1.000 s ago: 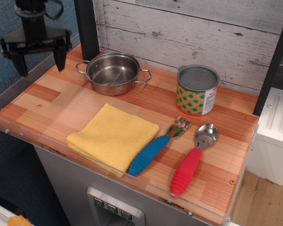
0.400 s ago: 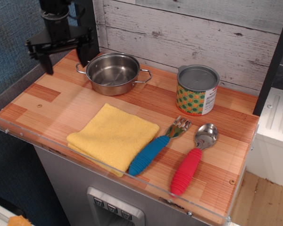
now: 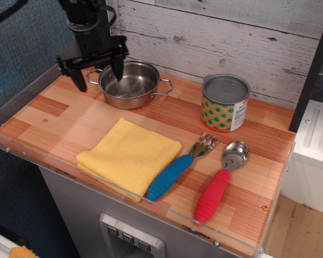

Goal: Put the silver pot on top of the yellow rag.

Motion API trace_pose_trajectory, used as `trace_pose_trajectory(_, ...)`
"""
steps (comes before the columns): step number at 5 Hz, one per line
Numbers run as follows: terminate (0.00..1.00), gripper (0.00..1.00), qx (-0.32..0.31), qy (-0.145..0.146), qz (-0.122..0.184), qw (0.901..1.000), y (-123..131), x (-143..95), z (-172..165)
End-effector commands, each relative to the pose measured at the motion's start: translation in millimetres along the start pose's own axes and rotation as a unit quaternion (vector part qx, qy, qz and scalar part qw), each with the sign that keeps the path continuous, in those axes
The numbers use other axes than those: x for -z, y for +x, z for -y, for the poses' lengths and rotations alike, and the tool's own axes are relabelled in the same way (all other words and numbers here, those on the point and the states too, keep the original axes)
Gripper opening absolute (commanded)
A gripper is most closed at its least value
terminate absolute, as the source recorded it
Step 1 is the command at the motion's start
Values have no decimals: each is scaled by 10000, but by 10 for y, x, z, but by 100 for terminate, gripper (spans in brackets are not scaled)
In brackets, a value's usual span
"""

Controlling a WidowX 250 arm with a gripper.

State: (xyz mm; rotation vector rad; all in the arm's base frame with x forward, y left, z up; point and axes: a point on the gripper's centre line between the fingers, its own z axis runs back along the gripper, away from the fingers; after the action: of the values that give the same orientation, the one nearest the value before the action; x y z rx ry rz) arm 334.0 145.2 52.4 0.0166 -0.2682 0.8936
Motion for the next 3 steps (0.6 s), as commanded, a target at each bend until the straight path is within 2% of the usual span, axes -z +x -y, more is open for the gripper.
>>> trace_pose_trajectory(1,0,100,9,-14,20,10000,42,-43,129)
trace_pose_trajectory(3,0,100,-30,-66,-178,9998,-12,127,163)
